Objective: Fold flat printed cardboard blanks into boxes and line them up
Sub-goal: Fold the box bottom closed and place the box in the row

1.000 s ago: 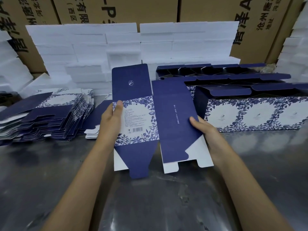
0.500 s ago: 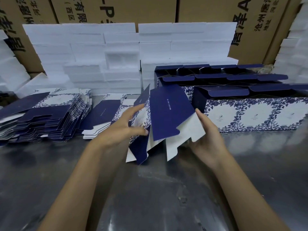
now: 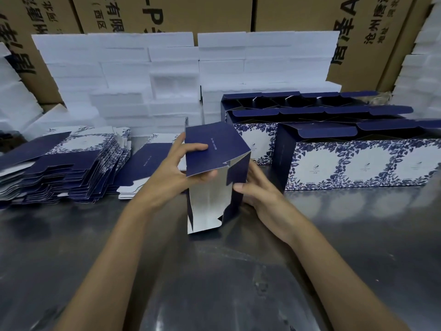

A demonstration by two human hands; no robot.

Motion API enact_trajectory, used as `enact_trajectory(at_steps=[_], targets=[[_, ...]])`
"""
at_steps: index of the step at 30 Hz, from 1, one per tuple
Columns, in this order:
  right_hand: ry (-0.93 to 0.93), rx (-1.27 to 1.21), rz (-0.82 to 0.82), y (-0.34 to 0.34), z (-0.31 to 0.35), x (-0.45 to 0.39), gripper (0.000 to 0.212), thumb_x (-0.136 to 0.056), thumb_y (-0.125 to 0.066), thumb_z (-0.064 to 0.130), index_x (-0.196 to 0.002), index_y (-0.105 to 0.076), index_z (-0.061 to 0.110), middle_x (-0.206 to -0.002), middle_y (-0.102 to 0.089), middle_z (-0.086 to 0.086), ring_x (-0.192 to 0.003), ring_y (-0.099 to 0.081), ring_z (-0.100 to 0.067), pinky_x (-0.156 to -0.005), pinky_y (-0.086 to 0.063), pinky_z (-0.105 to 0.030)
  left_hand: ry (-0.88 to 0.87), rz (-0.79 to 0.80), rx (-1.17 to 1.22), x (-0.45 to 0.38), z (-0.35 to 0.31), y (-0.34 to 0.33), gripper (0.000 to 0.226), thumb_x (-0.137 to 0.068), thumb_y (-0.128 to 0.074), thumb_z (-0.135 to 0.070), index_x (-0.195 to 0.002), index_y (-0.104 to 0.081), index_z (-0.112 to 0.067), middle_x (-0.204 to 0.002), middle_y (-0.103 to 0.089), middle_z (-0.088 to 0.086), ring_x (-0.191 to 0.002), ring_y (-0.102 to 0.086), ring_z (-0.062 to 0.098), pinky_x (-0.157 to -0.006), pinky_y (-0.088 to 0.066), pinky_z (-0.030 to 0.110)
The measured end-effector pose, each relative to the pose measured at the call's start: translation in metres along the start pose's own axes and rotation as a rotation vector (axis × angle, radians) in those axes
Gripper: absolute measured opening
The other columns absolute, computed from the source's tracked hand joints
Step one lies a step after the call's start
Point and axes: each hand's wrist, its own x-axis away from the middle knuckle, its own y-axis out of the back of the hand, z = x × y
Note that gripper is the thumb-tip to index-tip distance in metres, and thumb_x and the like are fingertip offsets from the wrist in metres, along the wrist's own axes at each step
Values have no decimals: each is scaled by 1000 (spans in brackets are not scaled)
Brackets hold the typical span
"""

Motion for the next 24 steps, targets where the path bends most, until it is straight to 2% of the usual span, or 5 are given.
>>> enact_trajectory(at_steps=[11, 16, 19, 22, 24], targets=[[116, 470, -333, -14, -24, -12, 68, -90, -78, 22, -144, -45, 48, -132, -60, 30, -107, -59, 16, -80, -51, -9, -105, -146, -106, -2, 10, 1, 47, -79, -79, 0, -119, -64, -20, -157, -33, 4, -148, -28, 9, -117, -33, 33], [10, 693, -309, -7, -18, -7, 63, -90, -77, 29, -145, -49, 42, -126, -64, 21, -109, -57, 3, -89, -49, -19, -115, -113, -82, -1, 12, 4, 45, -80, -78, 0, -118, -64, -20, -154, -38, 4, -149, -24, 6, -110, -32, 21], [-57, 1086, -315, 0, -14, -2, 22, -87, -75, 45, -91, -65, 26, -89, -61, 10, -98, -47, -14, -86, -42, -34, -101, -101, -75, 2, 8, 3, 45, -81, -76, 3, -117, -64, -21, -154, -37, 2, -149, -25, 6, -108, -39, 31], [-66, 1133, -224, 1, -15, -2, 40, -95, -68, 35, -65, -42, 28, -70, -49, 9, -90, -41, -16, -74, -32, -32, -61, -100, -105, 4, 3, 1, 47, -80, -68, 7, -121, -66, -18, -154, -35, -4, -148, -31, 15, -82, -51, 53], [-77, 1071, -217, 2, -16, -4, 41, -97, -66, 28, -65, -40, 28, -71, -49, 4, -89, -40, -16, -69, -31, -32, -61, -108, -103, 3, 3, 1, 50, -80, -63, 10, -123, -66, -16, -156, -34, -5, -145, -36, 26, -60, -52, 33]])
